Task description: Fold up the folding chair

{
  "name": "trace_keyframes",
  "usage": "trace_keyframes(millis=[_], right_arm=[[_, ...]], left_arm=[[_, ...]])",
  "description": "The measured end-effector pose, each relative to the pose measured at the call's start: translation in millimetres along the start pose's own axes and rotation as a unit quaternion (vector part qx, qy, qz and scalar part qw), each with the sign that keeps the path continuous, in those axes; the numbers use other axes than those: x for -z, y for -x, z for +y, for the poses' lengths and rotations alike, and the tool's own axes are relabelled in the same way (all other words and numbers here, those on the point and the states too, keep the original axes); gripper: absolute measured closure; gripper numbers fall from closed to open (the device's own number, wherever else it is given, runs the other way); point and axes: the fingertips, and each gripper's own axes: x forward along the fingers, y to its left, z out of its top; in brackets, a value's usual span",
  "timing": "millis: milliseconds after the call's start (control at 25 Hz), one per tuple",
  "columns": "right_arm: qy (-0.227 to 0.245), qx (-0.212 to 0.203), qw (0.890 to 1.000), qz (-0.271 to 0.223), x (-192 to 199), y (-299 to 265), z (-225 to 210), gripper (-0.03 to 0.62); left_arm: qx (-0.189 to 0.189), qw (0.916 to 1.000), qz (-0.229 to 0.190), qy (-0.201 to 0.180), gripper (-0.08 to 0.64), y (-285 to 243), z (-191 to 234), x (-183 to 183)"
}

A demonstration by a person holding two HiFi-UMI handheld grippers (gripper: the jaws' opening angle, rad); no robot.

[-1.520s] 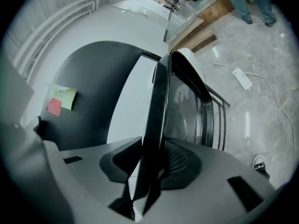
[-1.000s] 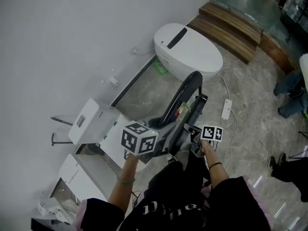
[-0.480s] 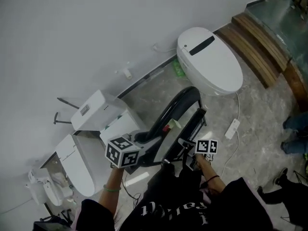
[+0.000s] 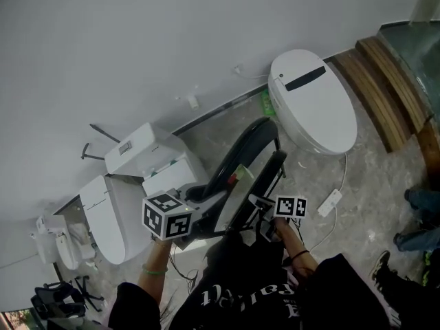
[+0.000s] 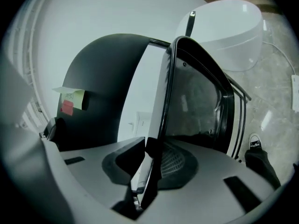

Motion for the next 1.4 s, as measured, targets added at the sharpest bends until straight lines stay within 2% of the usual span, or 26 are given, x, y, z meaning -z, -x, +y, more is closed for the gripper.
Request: trace_keyframes(millis=[280,480,760,880,1040,1160,1400], right_arm=[[0.005,-0.009,1.0,-0.013,-57,-29,19,0.506],[0.024,-0.002,0.999,-0.036,-117,-70,39,0.507],[0.015,-0.005,0.993,-0.114,-157,-89,53,0.512],[0.011,-0.002,0.991,-0.133,-189,-117,63,0.514],[-0.005,0.007,0.99,-0.143,-235,-165,70,0.514],[-0.011,0.008,0.99,-0.141,-251,-186,70,0.513],[-0.024,0.008,0.994,-0.106,-296,-224,65,0.512]], left_arm=[[-0.013,0.9993,-0.005,-0.034,0.454,-5,24,-49],[-0.012,0.9988,-0.01,-0.046,0.456,-1,79,-93],[0.006,0.9974,-0.024,-0.068,0.455,4,104,-118],[0.027,0.9971,-0.026,-0.066,0.449,3,139,-149],[0.033,0.9969,-0.003,-0.072,0.449,-7,200,-193],[0.032,0.9961,0.012,-0.082,0.449,-14,220,-206],[0.008,0.9953,0.032,-0.091,0.449,-36,264,-240]])
